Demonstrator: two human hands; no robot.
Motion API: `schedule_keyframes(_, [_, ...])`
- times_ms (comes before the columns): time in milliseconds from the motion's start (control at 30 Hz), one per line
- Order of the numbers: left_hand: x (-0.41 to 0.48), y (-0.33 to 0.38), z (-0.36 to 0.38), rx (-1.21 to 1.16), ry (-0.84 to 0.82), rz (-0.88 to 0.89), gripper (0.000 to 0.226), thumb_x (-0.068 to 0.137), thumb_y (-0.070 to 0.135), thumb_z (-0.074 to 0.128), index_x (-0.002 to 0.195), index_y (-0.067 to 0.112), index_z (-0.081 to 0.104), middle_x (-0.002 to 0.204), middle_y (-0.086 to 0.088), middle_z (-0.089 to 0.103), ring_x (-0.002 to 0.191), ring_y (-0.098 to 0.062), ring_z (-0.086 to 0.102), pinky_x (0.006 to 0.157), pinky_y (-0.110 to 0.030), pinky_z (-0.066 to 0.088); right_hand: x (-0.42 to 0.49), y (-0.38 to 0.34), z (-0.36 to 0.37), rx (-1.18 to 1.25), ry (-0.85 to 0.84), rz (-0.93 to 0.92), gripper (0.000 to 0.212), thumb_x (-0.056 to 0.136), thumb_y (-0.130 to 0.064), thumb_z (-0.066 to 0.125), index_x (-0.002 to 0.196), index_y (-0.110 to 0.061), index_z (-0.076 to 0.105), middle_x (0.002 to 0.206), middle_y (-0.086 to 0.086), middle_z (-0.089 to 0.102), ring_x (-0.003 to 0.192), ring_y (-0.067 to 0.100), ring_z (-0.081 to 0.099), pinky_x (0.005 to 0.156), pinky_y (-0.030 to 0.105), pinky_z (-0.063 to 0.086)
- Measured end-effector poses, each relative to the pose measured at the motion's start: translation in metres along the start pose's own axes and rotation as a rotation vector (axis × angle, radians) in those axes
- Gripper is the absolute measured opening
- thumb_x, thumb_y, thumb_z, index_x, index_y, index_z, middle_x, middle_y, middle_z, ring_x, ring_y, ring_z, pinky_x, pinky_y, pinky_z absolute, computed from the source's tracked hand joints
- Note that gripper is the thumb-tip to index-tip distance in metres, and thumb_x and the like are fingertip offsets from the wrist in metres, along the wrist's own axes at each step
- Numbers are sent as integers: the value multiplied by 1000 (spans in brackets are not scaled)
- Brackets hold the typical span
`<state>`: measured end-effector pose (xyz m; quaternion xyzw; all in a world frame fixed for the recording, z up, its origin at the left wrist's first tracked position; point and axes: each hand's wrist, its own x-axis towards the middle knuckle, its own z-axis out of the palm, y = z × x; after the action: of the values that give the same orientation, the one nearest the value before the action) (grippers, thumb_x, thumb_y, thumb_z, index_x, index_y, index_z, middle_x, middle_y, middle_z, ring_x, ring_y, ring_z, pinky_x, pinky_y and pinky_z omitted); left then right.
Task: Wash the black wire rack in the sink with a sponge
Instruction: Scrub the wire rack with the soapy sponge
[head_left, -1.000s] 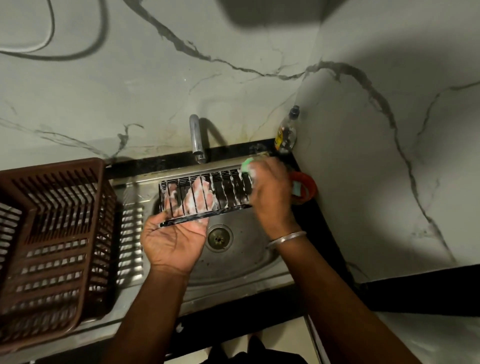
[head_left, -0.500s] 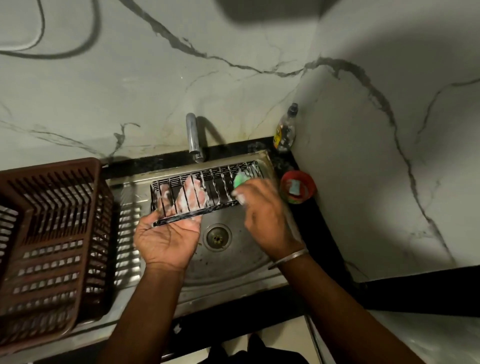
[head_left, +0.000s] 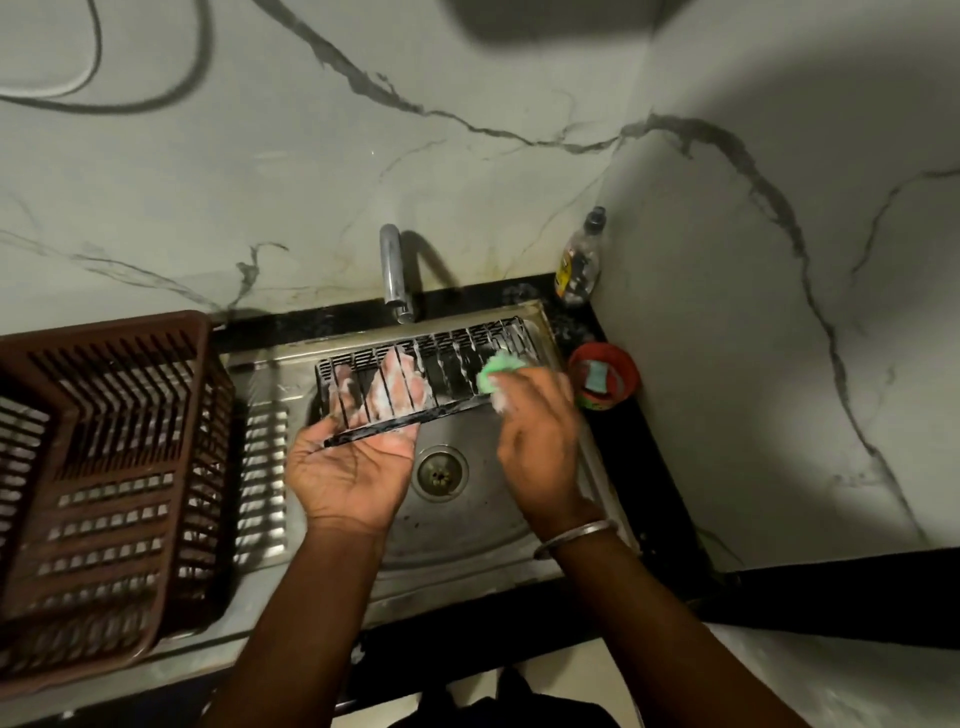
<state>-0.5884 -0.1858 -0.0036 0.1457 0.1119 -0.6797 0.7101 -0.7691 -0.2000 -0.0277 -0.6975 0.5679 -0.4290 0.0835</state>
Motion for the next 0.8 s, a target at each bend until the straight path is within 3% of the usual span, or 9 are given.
schedule_keyframes(133, [6, -3, -5, 37, -10, -25, 49, 86, 19, 48, 132, 11, 63, 150, -33, 55, 135, -48, 60, 100, -62, 57, -9, -43, 21, 101, -192, -246, 33, 91, 6, 53, 113, -3, 76, 107, 11, 67, 96, 29, 58, 84, 37, 48])
schedule_keyframes(267, [8, -5, -8, -8, -1, -15, 59, 81, 15, 49, 139, 16, 61, 149, -34, 57, 134, -49, 62, 98, -67, 57, 5, -22, 13, 18, 3, -39, 23, 94, 3, 61, 112, -6, 74, 109, 9, 69, 97, 30, 62, 86, 43, 53])
schedule_keyframes(367, [8, -5, -16, 86, 37, -13, 81, 73, 15, 65, 154, 16, 53, 136, -28, 67, 120, -40, 71, 106, -51, 53, -5, -56, 27, 146, -92, -94, 22, 96, -2, 55, 108, -4, 73, 108, 11, 69, 98, 31, 62, 90, 40, 52])
schedule_keyframes(400, [9, -6, -19, 158, 31, -18, 79, 68, 15, 73, 146, 7, 63, 124, -22, 73, 110, -33, 76, 99, -41, 56, -9, -64, 33, 210, -144, -167, 21, 97, -2, 55, 108, -2, 73, 108, 13, 70, 99, 31, 63, 94, 41, 51])
schedule_keyframes(467, [9, -6, -22, 203, 65, -30, 46, 73, 19, 69, 114, 2, 80, 107, -15, 76, 95, -26, 77, 88, -31, 60, -9, -61, 36, 273, -176, -228, 20, 98, 0, 58, 110, -1, 74, 111, 12, 71, 103, 29, 64, 99, 42, 51])
schedule_keyframes(567, [10, -4, -26, 114, 76, -75, 63, 80, 16, 63, 143, 10, 62, 132, -19, 69, 114, -30, 71, 94, -35, 61, -3, -57, 33, 255, -125, -102, 21, 95, 1, 62, 111, -6, 74, 112, 8, 71, 104, 25, 63, 97, 39, 51])
schedule_keyframes(600, [11, -4, -25, 105, 62, -65, 61, 83, 13, 64, 143, 7, 62, 127, -18, 71, 110, -27, 72, 89, -31, 62, -2, -66, 35, 290, -146, -99, 20, 93, 3, 63, 107, -4, 75, 109, 9, 71, 102, 24, 63, 96, 36, 50])
schedule_keyframes(700, [6, -6, -22, 80, -7, -70, 14, 80, 0, 72, 93, -1, 74, 81, -11, 68, 73, -20, 73, 70, -24, 62, 1, -95, 40, 401, -223, -153, 20, 85, 15, 66, 95, 0, 75, 93, 13, 70, 91, 26, 62, 87, 32, 50])
schedule_keyframes(800, [2, -4, -14, 113, 10, -102, 27, 79, 9, 86, 105, 8, 77, 97, -10, 74, 90, -16, 75, 86, -14, 52, 9, -70, 35, 392, -205, -204, 17, 90, 9, 69, 100, -4, 75, 100, 8, 71, 96, 25, 64, 89, 42, 52])
